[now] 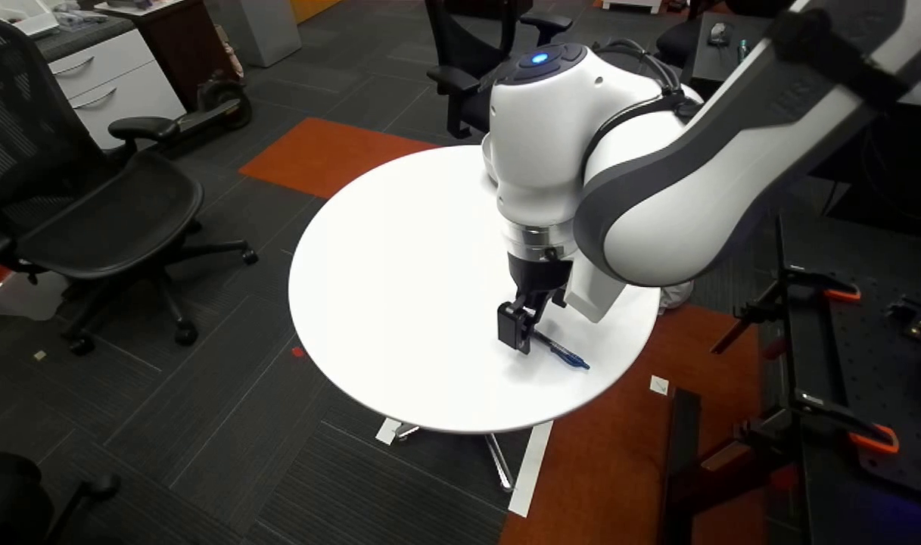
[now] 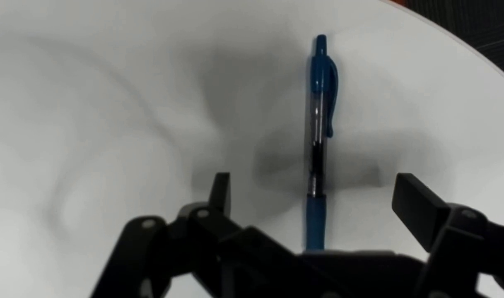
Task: Put the pen on the table inside the bowl
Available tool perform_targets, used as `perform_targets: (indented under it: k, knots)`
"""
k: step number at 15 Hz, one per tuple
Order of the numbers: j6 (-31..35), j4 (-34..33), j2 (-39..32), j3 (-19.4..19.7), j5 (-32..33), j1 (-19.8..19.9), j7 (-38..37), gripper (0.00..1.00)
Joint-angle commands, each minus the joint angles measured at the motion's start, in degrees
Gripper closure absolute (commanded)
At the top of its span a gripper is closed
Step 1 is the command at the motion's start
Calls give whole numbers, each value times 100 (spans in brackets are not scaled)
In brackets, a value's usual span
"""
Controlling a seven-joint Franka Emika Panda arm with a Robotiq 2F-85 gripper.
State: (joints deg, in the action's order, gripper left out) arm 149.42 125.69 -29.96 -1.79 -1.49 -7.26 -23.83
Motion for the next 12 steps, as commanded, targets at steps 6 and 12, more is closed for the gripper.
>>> perform_targets:
  k: [6,12]
  knots:
    - [-72,-78,-113,20,-184,-32,219,34]
    - [-68,-89,-148,-24,-249,3,266,81]
